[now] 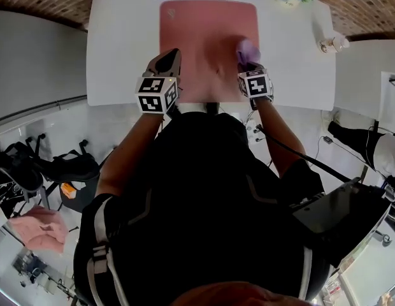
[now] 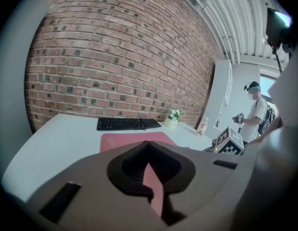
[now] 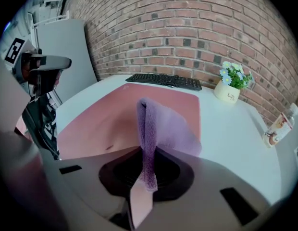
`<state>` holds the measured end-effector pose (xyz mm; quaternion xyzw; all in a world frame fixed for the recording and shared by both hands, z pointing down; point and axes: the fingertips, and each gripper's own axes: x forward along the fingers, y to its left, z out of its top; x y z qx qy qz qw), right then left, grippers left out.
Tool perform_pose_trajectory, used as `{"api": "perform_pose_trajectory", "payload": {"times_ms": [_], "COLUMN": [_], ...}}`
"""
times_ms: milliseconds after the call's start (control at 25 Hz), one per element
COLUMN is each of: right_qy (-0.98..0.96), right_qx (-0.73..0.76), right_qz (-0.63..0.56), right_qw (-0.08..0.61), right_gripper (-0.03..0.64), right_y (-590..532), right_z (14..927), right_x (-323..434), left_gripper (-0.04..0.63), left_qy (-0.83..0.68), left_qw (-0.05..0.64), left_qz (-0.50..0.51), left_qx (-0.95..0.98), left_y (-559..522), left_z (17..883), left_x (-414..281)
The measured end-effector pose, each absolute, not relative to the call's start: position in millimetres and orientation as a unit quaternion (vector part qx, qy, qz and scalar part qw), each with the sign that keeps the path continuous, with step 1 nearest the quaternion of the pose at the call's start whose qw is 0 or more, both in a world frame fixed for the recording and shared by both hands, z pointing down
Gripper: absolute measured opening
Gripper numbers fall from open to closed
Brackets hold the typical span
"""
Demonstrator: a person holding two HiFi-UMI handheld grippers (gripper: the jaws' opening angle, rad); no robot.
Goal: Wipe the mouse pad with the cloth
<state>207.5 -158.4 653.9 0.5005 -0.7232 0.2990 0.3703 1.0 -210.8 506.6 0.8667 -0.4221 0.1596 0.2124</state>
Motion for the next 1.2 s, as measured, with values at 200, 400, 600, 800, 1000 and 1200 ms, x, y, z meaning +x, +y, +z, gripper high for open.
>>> {"api": "perform_pose_trajectory", "payload": {"times_ms": [200,400,600,800,1000,1200], "right_qy": [-0.732,-0.747,-0.771,-0.788,-0.805,-0.819], "right_qx": [0.486,0.462,0.42,0.384,0.348,0.317], "right_qz": [0.312,0.312,0.307,0.3,0.296,0.291], "right_qw": [0.361,0.363,0.367,0.376,0.378,0.38], "right_gripper": [0.058,0.058,0.058,0.058,0.058,0.058], "right_y": [-164.9,-166.2,-167.1,-168.3,-169.9,-174.4], "right_z": [655.3,657.1,655.5,655.2,652.9,651.6], "right_x": [172.6,140.0,96.4,56.2,18.5,-14.5], "left_gripper": [0.003,0.003,0.003,0.003,0.003,0.003], "left_qy": [-0.443,-0.453,-0.468,-0.484,-0.501,-0.519], "left_qw": [0.221,0.227,0.233,0.237,0.239,0.24], "left_qz": [0.158,0.155,0.151,0.146,0.14,0.137], "left_qx": [0.854,0.848,0.839,0.83,0.82,0.809], "left_y": [-211.5,-205.5,-200.7,-196.1,-192.7,-189.7], "left_z": [508.6,508.6,509.3,508.0,505.5,504.2], "left_x": [-29.1,-47.9,-67.1,-84.9,-103.2,-119.7]}}
